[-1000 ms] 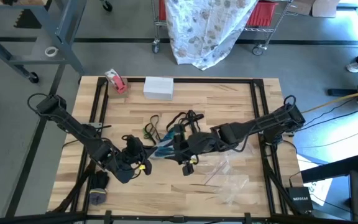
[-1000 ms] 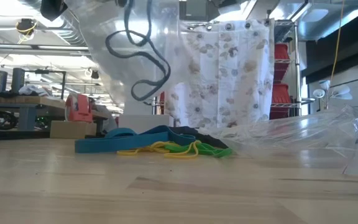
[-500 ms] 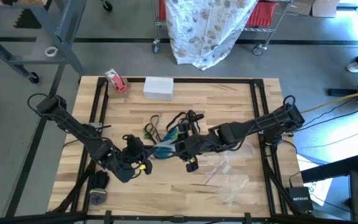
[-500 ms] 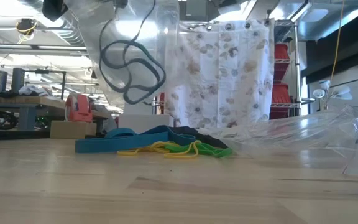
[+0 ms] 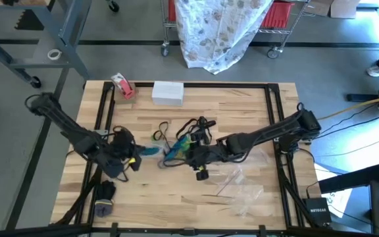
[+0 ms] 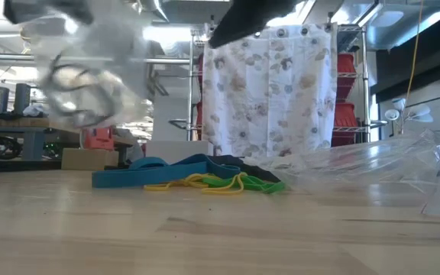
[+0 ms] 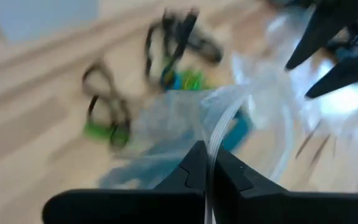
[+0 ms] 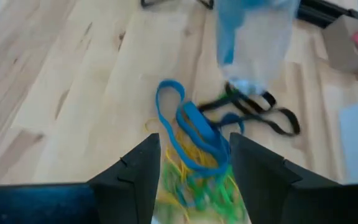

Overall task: Sort rubber bands
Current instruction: Put the blue rubber band into the transparent zip bag

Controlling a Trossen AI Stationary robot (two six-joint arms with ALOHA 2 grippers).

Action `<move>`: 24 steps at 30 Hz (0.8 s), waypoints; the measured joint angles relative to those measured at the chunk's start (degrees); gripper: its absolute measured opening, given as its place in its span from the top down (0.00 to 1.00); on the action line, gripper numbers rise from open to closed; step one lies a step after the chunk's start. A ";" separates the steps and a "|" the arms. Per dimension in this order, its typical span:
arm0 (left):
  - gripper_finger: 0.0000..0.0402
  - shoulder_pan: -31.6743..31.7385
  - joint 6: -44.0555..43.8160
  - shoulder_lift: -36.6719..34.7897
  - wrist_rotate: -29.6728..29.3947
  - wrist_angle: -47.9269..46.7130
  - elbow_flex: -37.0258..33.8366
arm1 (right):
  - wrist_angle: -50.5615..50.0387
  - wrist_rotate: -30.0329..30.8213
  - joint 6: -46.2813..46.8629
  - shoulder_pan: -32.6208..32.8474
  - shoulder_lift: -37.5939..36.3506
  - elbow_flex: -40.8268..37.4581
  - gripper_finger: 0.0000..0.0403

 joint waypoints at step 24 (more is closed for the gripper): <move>1.00 2.19 3.47 3.54 8.96 -3.03 -0.02 | 23.86 -6.85 -6.47 -5.48 16.63 -9.50 0.54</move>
